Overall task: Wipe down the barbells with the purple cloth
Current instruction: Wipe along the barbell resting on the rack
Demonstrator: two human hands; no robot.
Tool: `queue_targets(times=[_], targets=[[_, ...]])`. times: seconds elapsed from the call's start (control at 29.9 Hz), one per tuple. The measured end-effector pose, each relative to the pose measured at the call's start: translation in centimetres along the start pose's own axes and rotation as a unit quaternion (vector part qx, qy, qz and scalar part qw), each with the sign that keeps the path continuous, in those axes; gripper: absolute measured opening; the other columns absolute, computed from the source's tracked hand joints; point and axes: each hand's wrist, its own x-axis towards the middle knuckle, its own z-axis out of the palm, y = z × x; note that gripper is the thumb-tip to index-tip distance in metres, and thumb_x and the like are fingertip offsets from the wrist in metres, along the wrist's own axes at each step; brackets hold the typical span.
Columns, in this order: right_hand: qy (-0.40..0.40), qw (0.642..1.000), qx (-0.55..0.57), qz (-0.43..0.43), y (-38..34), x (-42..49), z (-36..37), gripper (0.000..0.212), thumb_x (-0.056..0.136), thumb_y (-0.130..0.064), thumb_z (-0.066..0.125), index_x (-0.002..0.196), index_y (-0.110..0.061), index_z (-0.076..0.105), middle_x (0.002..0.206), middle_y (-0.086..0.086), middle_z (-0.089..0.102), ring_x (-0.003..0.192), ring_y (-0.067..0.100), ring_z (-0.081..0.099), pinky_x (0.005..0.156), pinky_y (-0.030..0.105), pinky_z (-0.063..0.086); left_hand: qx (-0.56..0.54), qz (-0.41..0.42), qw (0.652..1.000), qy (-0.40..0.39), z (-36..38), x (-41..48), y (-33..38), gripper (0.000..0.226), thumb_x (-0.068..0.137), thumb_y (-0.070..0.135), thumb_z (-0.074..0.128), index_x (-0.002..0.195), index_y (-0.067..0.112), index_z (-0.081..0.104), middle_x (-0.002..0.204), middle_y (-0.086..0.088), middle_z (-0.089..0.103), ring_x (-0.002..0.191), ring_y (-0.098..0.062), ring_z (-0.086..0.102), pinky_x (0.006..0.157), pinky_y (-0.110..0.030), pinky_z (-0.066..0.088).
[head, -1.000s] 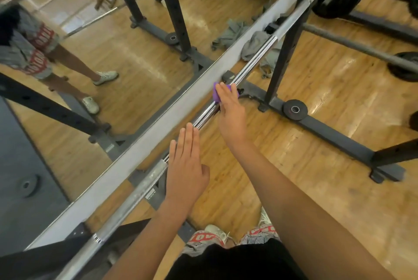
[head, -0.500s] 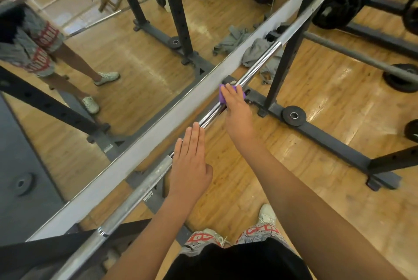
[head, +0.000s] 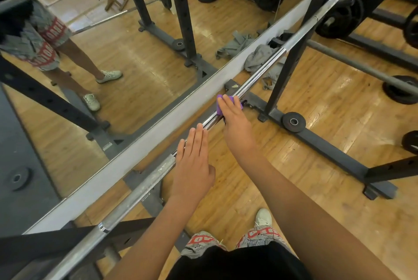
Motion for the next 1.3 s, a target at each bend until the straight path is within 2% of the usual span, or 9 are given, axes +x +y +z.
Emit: queue_targets(times=[0.17,0.3,0.4,0.6,0.74,0.84,1.04,1.2,1.3], targets=[[-0.064,0.995,-0.042,-0.066,1.1,0.6,-1.8,0.077,0.095,0.016,0.042,0.159,-0.023,0.028,0.166,-0.008,0.023,0.156,0.017,0.004,0.116,0.035,0.032,0.004,0.008,1.0,0.017,0.2,0.0,-0.1,0.091,0.084,0.02,0.054,0.161,0.008,0.007,0.169,-0.008,-0.002,0.156,-0.023,-0.002,0.126,-0.045,0.003],[-0.097,0.989,-0.079,-0.073,1.9,3.5,-4.1,0.076,0.089,0.021,0.043,0.154,-0.019,0.04,0.161,-0.002,0.037,0.155,0.021,0.014,0.117,0.042,0.034,0.005,0.004,1.0,0.023,0.2,-0.1,0.0,0.089,0.085,0.023,0.05,0.161,0.007,0.006,0.169,-0.008,-0.004,0.156,-0.023,-0.001,0.126,-0.046,0.008],[-0.12,0.985,-0.09,-0.087,1.4,3.7,-4.5,0.076,0.089,0.02,0.044,0.154,-0.019,0.04,0.161,-0.002,0.036,0.155,0.02,0.013,0.114,0.041,0.035,-0.008,-0.016,0.999,0.03,0.1,-0.2,0.6,0.091,0.083,0.022,0.054,0.161,0.007,0.01,0.169,-0.008,0.001,0.156,-0.024,0.006,0.125,-0.048,0.012],[-0.194,0.95,-0.094,-0.224,1.8,2.6,-5.1,0.071,0.095,0.014,0.046,0.155,-0.022,0.036,0.162,-0.006,0.035,0.154,0.016,0.019,0.112,0.035,0.036,-0.023,-0.056,0.997,0.037,-0.1,-0.3,1.7,0.092,0.08,0.019,0.058,0.161,0.008,0.015,0.169,-0.007,0.006,0.156,-0.025,0.008,0.125,-0.049,0.01],[-0.169,0.964,-0.095,-0.184,5.2,5.7,-5.9,0.071,0.091,0.016,0.049,0.152,-0.02,0.043,0.158,-0.002,0.042,0.152,0.02,0.024,0.116,0.047,0.038,-0.025,-0.069,0.997,0.03,-0.1,-0.8,1.8,0.09,0.084,0.019,0.055,0.161,0.01,0.01,0.17,-0.005,0.001,0.156,-0.023,0.004,0.126,-0.047,0.006],[-0.145,0.971,-0.078,-0.175,3.9,4.4,-4.5,0.075,0.085,0.021,0.047,0.15,-0.016,0.048,0.155,0.002,0.045,0.151,0.027,0.027,0.116,0.042,0.036,-0.029,-0.087,0.995,0.032,0.0,-1.1,2.2,0.091,0.083,0.019,0.056,0.161,0.009,0.012,0.17,-0.006,0.003,0.156,-0.023,0.004,0.126,-0.05,0.009],[-0.154,0.949,-0.056,-0.271,3.2,2.4,-3.1,0.073,0.087,0.018,0.053,0.15,-0.019,0.047,0.154,-0.003,0.047,0.149,0.024,0.032,0.11,0.034,0.036,-0.03,-0.115,0.992,0.04,0.1,-0.9,3.1,0.095,0.076,0.016,0.063,0.16,0.009,0.02,0.169,-0.005,0.01,0.156,-0.023,0.009,0.125,-0.05,0.005],[-0.118,0.968,-0.068,-0.213,4.2,4.3,-4.2,0.073,0.083,0.022,0.051,0.147,-0.013,0.051,0.149,0.002,0.052,0.146,0.029,0.035,0.109,0.042,0.042,-0.023,-0.114,0.993,0.035,0.0,-1.0,2.9,0.092,0.08,0.018,0.059,0.161,0.01,0.016,0.17,-0.003,0.005,0.156,-0.022,0.006,0.125,-0.047,0.003],[-0.106,0.966,-0.052,-0.232,2.4,2.1,-2.5,0.076,0.076,0.024,0.053,0.144,-0.01,0.053,0.146,0.006,0.055,0.143,0.033,0.038,0.117,0.035,0.028,-0.032,-0.123,0.991,0.034,0.0,-0.9,3.2,0.092,0.079,0.017,0.059,0.161,0.01,0.016,0.17,-0.003,0.004,0.156,-0.022,0.004,0.126,-0.048,0.003]])
